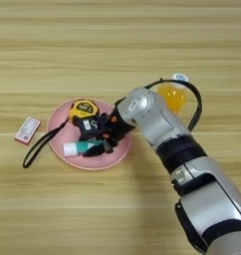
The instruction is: Move the objects on the table
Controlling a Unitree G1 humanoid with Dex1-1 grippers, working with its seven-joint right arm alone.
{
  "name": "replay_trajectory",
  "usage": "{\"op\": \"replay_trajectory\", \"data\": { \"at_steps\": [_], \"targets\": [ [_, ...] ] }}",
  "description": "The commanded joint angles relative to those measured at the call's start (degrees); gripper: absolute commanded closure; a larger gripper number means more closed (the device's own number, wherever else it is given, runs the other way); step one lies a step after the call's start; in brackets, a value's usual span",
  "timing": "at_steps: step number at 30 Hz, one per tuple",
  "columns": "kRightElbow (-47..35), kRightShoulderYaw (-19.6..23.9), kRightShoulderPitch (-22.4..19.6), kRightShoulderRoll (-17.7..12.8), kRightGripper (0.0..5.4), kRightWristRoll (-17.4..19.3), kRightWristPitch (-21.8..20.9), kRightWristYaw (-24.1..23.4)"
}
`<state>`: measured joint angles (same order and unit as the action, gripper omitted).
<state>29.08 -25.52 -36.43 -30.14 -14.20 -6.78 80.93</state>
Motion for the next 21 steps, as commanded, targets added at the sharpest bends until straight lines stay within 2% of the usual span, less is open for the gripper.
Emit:
{"op": "replay_trajectory", "data": {
  "at_steps": [1, 6, 11, 21],
  "targets": [
    [-1.69, 1.94, -4.25, -0.83, 3.71, 0.68, -0.52, -2.54],
    [-2.23, 2.84, -3.95, -0.69, 3.71, 1.46, -0.21, -3.36],
    [-7.51, 5.44, -2.35, -1.22, 3.71, 4.05, 1.60, -3.08],
    [-25.35, 11.88, 0.29, -2.68, 3.71, 10.98, 11.24, -3.61]
  ]
}}
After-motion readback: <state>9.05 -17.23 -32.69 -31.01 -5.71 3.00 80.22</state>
